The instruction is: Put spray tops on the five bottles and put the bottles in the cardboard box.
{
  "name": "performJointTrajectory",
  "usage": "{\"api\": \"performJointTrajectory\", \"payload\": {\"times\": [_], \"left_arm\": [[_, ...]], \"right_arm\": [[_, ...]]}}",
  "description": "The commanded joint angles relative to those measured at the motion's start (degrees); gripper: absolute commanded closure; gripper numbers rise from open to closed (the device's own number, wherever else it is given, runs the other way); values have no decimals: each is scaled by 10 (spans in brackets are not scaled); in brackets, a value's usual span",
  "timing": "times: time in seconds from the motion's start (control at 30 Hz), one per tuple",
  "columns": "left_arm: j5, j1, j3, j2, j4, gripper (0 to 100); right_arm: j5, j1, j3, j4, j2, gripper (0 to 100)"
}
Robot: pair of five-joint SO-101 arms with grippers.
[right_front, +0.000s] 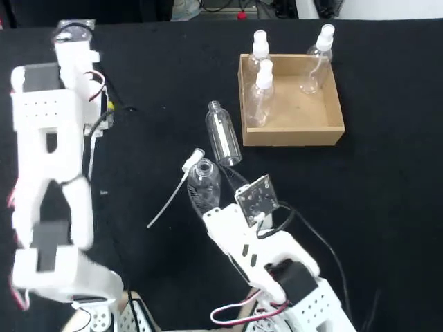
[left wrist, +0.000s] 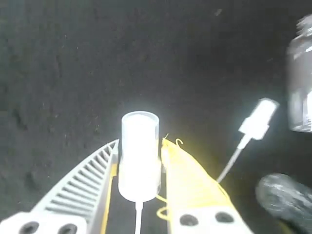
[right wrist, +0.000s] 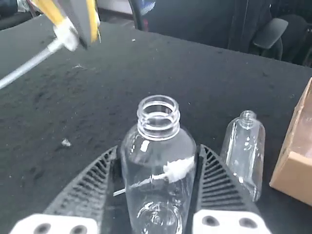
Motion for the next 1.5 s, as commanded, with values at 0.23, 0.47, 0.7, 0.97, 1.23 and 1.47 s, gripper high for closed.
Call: {"api": "performJointTrajectory", "payload": {"times": [0.23,0.47,0.7,0.97,1.23,1.47], "left_arm": [[36,141,229,-324,-180,952],[118,186,243,-401,-243,952],[122,252,248,-484,-314,950],[123,320,284,-502,-418,949],[122,349,415,-505,-598,949],[123,349,451,-508,-603,949]], "right_arm": [[-5,-6,12,-37,-55,871],[-5,-6,12,-37,-55,871],[-5,-6,12,-37,-55,871],[-5,-6,12,-37,-55,871],[-5,-6,12,-37,-55,871],[-5,-6,12,-37,-55,871]]}}
